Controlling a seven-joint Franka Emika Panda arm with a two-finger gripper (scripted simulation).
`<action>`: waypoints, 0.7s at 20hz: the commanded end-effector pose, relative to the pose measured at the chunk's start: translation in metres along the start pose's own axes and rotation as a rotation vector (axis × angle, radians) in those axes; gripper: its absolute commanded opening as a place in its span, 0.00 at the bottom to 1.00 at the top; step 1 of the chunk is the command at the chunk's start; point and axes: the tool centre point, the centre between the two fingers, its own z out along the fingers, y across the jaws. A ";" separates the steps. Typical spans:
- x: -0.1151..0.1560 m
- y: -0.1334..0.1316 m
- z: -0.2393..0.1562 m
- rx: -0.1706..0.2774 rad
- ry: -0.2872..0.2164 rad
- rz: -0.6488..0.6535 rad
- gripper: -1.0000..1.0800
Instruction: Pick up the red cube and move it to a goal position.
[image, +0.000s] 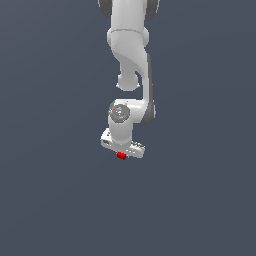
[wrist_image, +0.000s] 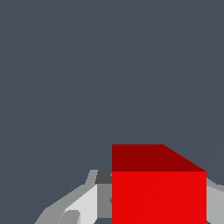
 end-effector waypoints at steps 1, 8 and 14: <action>0.000 0.001 0.000 0.000 0.000 0.001 0.00; 0.005 -0.005 -0.001 0.000 0.000 0.000 0.00; 0.018 -0.022 -0.005 0.000 0.000 0.000 0.00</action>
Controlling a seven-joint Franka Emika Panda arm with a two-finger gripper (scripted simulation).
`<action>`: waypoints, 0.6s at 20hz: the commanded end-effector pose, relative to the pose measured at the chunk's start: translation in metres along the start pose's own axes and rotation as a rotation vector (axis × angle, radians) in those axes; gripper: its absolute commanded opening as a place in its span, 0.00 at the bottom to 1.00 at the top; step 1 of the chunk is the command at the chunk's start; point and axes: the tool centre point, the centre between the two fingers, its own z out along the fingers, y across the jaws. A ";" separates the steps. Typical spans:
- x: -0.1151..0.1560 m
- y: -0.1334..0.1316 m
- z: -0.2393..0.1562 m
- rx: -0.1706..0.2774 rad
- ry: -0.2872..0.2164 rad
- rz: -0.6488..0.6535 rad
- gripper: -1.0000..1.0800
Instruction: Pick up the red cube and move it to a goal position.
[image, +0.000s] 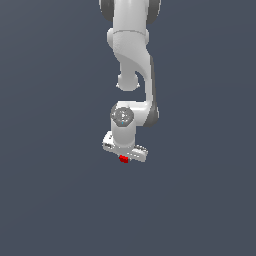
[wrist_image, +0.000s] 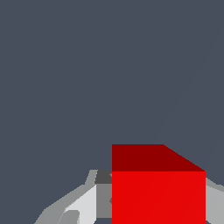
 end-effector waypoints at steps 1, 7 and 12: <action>0.007 -0.008 -0.002 0.000 0.001 0.000 0.00; 0.027 -0.032 -0.008 0.000 0.001 0.000 0.00; 0.038 -0.044 -0.010 0.001 0.001 0.000 0.00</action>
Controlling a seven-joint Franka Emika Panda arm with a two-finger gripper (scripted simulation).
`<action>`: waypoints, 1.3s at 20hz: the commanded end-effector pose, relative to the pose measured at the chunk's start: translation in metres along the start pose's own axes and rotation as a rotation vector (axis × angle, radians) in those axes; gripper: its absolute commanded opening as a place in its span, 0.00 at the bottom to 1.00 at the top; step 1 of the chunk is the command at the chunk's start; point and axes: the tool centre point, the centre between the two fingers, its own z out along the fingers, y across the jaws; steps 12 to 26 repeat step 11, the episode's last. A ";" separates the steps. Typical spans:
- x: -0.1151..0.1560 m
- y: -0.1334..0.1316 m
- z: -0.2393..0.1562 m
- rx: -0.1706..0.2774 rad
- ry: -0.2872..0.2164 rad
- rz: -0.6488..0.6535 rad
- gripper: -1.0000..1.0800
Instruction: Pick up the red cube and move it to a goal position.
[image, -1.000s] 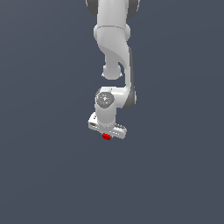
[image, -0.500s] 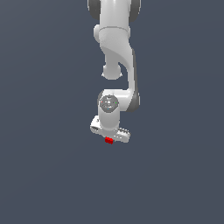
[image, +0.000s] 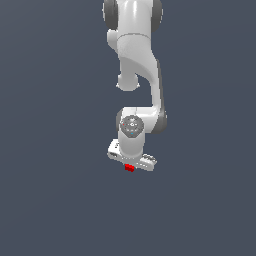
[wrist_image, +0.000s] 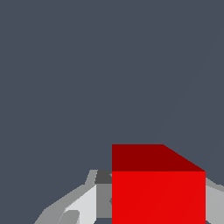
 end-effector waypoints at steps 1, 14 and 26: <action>0.005 -0.005 -0.002 0.000 0.000 0.001 0.00; 0.010 -0.010 -0.002 0.000 0.000 0.001 0.00; 0.010 -0.010 -0.002 0.000 0.000 0.001 0.00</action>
